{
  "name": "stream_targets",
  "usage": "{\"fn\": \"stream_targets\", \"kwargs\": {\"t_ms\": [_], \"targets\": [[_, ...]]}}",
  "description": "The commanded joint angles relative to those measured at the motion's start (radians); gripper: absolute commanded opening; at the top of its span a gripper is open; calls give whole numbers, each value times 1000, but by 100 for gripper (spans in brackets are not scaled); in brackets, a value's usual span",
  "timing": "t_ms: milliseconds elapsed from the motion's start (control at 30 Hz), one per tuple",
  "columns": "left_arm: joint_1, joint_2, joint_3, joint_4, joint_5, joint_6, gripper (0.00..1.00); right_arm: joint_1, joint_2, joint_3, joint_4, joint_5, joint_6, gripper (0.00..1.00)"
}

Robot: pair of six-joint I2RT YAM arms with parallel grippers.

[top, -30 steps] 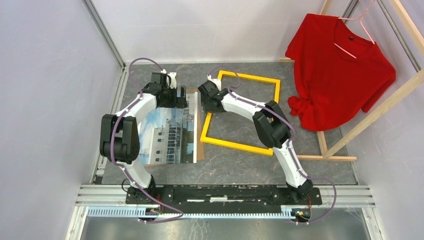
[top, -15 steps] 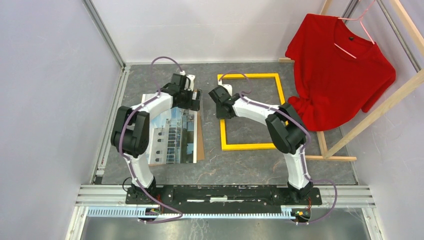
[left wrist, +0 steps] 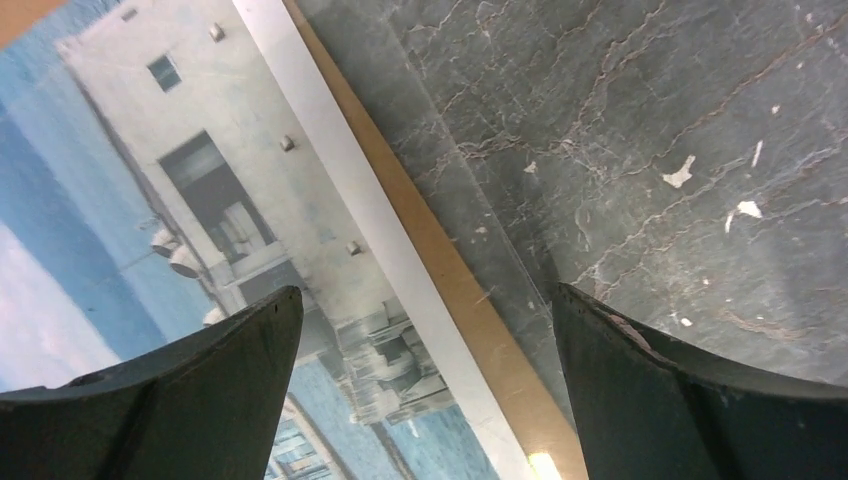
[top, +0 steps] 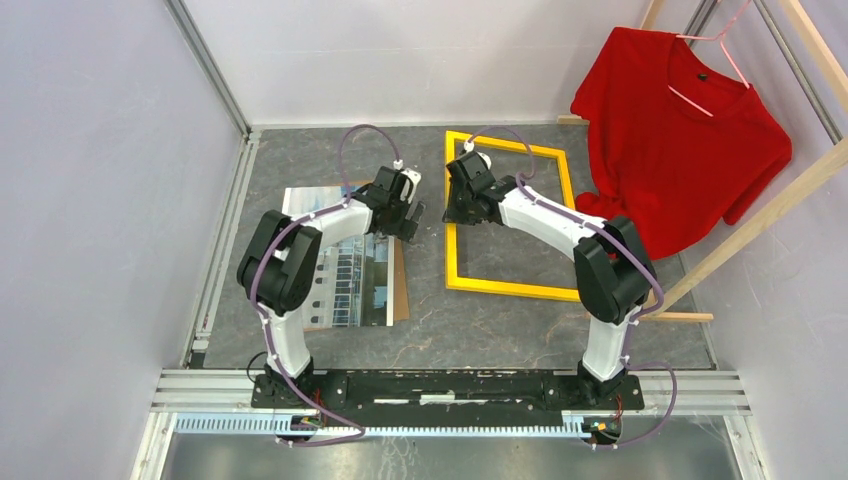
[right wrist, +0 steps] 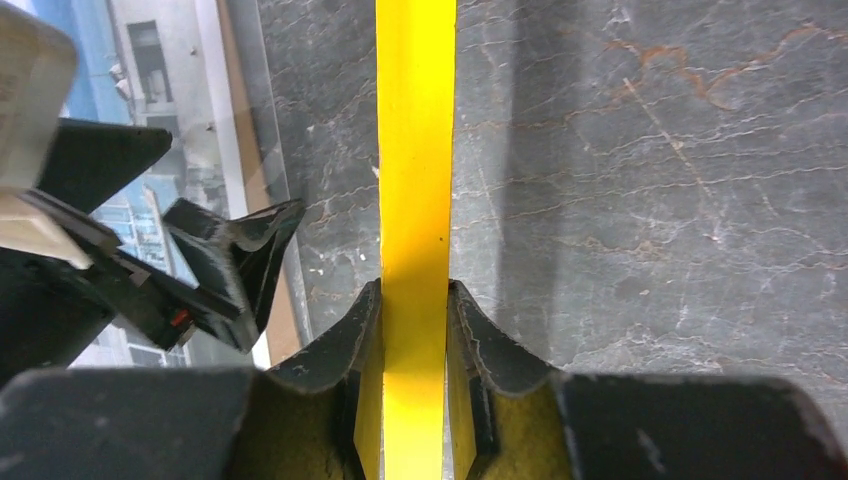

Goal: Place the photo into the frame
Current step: Turn over the photo frame at the center of the board.

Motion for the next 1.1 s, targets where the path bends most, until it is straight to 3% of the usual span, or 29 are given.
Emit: {"fn": "stream_targets", "kwargs": {"t_ms": [0,233,467,567,667,867,1067], "targets": [[-14,0,-55,28,-166,167,100,6,-42,25,37,-97,58,0],[11,-84,-249,88,-265,332,100,23,-65,28,108,-225,142,0],[94,-152,-306,91,-241,384,100,65,-81,113,146,-310,220,0],[124,-207,-267,56,-190,366,100,72,-109,107,218,-370,300,0],[172,-305,-158,-29,-43,284,100,83,-145,85,358,-426,408,0],[250,-394,79,-184,209,136,100,115,-120,254,424,-473,516,0],[252,-442,150,-243,304,34,100,135,-120,251,530,-522,604,0]]}}
